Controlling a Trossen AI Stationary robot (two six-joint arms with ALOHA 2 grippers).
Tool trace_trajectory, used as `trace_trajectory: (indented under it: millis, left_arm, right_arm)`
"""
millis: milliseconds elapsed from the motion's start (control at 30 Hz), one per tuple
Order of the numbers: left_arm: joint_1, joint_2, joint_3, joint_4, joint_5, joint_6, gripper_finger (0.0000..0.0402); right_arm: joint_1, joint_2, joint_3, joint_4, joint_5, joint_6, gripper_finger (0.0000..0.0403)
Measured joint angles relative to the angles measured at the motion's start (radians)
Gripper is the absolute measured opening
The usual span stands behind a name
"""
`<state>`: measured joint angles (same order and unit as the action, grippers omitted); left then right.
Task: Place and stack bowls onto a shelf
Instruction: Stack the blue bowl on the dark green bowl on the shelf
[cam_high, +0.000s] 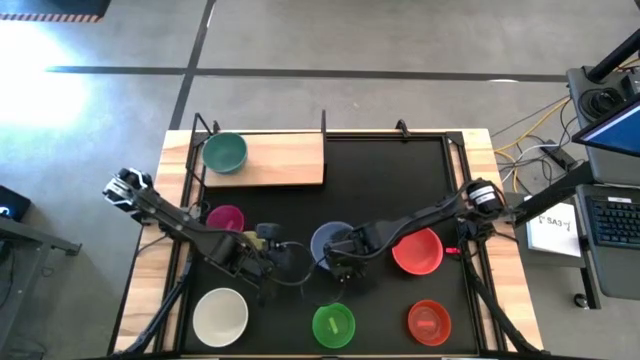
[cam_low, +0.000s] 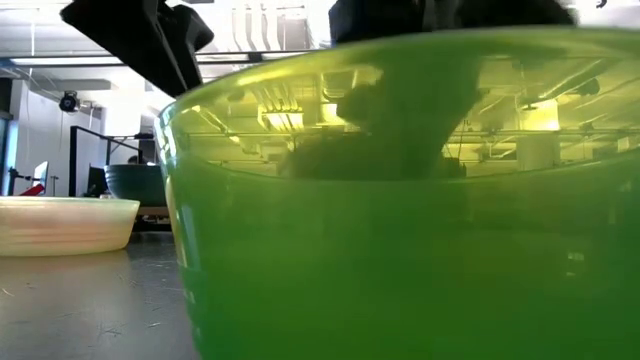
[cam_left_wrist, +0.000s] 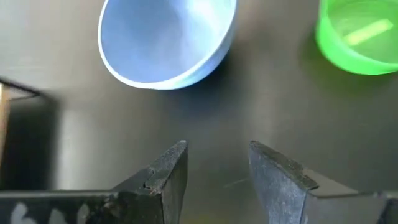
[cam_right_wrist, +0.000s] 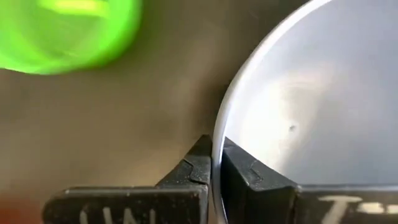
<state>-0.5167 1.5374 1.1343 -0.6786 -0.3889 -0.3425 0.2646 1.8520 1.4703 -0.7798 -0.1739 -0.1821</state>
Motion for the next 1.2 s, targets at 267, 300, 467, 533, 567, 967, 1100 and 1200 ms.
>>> trace_trajectory:
  millis: [267,300,467,533,567,967,1100,1200]
  left_arm:
    - [-0.032,0.041,0.014,0.197,0.136,0.119,0.0153]
    - [-0.038,0.043,0.015,0.229,0.146,0.136,0.0153]
    - [-0.076,0.048,0.016,0.377,0.146,0.235,0.0153]
    - [-0.088,0.048,0.017,0.42,0.146,0.266,0.0153]
    - [-0.093,0.048,0.017,0.439,0.145,0.279,0.0153]
    - [-0.099,0.048,0.017,0.614,0.137,0.41,0.0153]
    - [-0.099,0.048,0.017,0.629,0.137,0.413,0.0153]
    - [-0.099,0.048,0.017,0.637,0.14,0.413,0.0153]
  right_arm:
    - [0.001,-0.081,0.034,0.008,-0.359,0.011,0.0008]
    - [0.001,-0.089,0.035,0.013,-0.394,0.011,0.0008]
    - [0.007,-0.123,0.035,0.035,-0.532,-0.002,0.0008]
    - [0.011,-0.127,0.035,0.04,-0.582,-0.02,0.0008]
    - [0.014,-0.128,0.035,0.048,-0.606,-0.027,0.0008]
    - [0.024,-0.128,0.042,0.104,-0.698,-0.197,0.0008]
    - [0.024,-0.128,0.053,0.133,-0.698,-0.237,0.0008]
    - [0.024,-0.128,0.067,0.144,-0.69,-0.276,0.0008]
